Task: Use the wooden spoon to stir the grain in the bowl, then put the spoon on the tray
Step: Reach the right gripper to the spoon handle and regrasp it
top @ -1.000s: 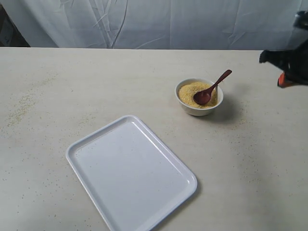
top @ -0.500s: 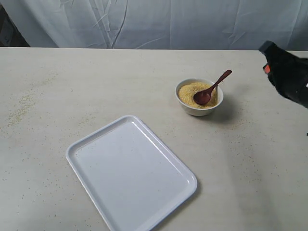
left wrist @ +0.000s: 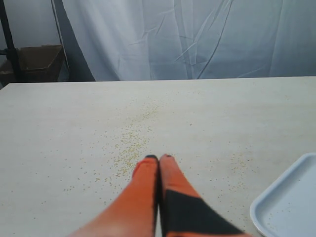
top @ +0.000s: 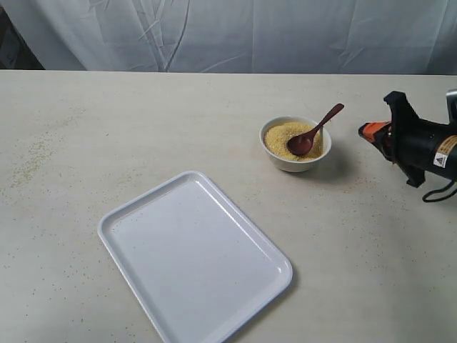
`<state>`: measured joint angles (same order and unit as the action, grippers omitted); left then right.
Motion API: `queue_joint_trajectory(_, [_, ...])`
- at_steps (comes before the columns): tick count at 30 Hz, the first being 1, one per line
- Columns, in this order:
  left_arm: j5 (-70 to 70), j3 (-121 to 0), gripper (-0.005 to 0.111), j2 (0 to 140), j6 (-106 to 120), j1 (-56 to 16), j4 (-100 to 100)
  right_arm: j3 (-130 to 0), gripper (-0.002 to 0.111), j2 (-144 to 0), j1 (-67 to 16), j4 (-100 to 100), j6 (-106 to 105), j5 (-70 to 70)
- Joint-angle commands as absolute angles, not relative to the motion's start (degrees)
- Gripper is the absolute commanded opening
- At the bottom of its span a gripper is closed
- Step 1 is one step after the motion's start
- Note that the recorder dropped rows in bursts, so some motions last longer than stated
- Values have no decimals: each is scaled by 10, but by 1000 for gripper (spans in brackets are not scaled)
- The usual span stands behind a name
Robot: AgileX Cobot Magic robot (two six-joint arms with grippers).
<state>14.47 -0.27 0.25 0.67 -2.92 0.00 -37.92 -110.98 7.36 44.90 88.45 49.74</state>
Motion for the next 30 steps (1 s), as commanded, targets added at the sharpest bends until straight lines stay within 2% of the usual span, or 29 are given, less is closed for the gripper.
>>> queue_joint_trajectory(1, [137,0,0,0,6,-30,0,-468,16,-1157,79,526,932,449])
queue_joint_trajectory(3, [137,0,0,0,6,-30,0,-527,32,-1188,79,572,980,460])
queue_joint_trajectory(6, [137,0,0,0,6,-30,0,-586,44,-1227,79,621,1031,459])
queue_joint_trajectory(12, [137,0,0,0,6,-30,0,-667,45,-1302,78,642,1079,515])
queue_joint_trajectory(20, [137,0,0,0,6,-30,0,-667,45,-1324,55,595,1078,524])
queue_joint_trajectory(22, [137,0,0,0,6,-30,0,-667,39,-1329,49,583,1076,525])
queue_joint_trajectory(27, [137,0,0,0,6,-30,0,-667,2,-1329,45,563,1075,531])
queue_joint_trajectory(30, [137,0,0,0,6,-30,0,-667,2,-1328,45,523,1048,559])
